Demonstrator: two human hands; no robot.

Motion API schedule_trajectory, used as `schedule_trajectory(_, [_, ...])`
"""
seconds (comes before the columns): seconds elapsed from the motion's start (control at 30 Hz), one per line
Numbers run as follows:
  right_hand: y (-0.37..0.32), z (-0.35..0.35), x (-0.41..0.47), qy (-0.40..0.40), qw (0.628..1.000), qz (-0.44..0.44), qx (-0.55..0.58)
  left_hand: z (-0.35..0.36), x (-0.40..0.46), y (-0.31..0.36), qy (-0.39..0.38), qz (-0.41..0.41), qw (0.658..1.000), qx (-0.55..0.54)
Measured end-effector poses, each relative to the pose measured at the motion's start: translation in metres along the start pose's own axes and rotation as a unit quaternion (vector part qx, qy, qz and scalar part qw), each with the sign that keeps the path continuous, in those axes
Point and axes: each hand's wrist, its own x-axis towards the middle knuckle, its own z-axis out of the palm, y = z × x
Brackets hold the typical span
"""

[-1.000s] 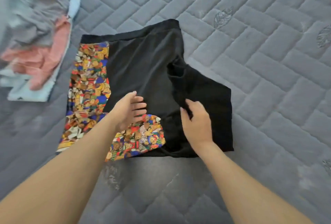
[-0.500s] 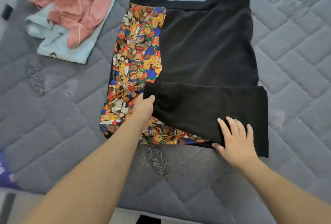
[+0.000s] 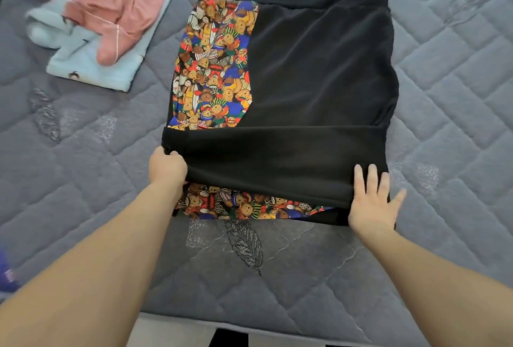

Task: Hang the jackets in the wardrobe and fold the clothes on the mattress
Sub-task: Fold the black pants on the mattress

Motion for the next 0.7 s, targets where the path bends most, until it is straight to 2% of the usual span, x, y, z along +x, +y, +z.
schedule_trajectory(0.07, [-0.007, -0.004, -0.003, 0.017, 0.995, -0.084, -0.042, -0.003, -0.007, 0.0, 0.059, 0.034, 0.994, 0.082])
schedule_trajectory(0.1, [-0.011, -0.005, -0.007, 0.017, 0.992, -0.117, -0.043, -0.003, -0.016, -0.002, 0.091, 0.095, 0.98, 0.149])
schedule_trajectory(0.17, [-0.019, -0.005, -0.016, -0.028, 0.984, -0.174, -0.025, 0.006, -0.037, -0.012, 0.11, 0.283, 0.916, 0.262])
schedule_trajectory(0.23, [-0.022, -0.002, -0.022, -0.073, 0.976, -0.206, -0.028, 0.027, -0.056, -0.021, 0.037, 0.436, 0.834, 0.337])
schedule_trajectory(0.27, [-0.022, 0.0, -0.024, -0.103, 0.975, -0.196, -0.021, 0.037, -0.063, -0.025, -0.028, 0.462, 0.801, 0.381])
schedule_trajectory(0.3, [-0.021, 0.001, -0.025, -0.138, 0.975, -0.174, -0.005, 0.045, -0.066, -0.029, -0.094, 0.45, 0.781, 0.423])
schedule_trajectory(0.37, [-0.02, 0.004, -0.025, -0.194, 0.971, -0.139, 0.026, 0.055, -0.06, -0.041, -0.204, 0.354, 0.769, 0.492])
schedule_trajectory(0.43, [-0.022, -0.003, -0.02, -0.224, 0.964, -0.139, 0.034, 0.056, -0.049, -0.047, -0.255, 0.275, 0.748, 0.548])
schedule_trajectory(0.5, [-0.026, -0.022, -0.009, -0.206, 0.965, -0.141, 0.077, 0.057, -0.048, -0.036, -0.257, 0.268, 0.739, 0.562])
schedule_trajectory(0.6, [-0.027, -0.063, 0.025, -0.052, 0.974, -0.145, 0.167, 0.063, -0.053, 0.006, -0.183, 0.334, 0.768, 0.515])
schedule_trajectory(0.7, [-0.037, -0.105, 0.088, 0.002, 0.97, -0.138, 0.201, 0.076, -0.036, 0.061, -0.138, 0.354, 0.781, 0.495])
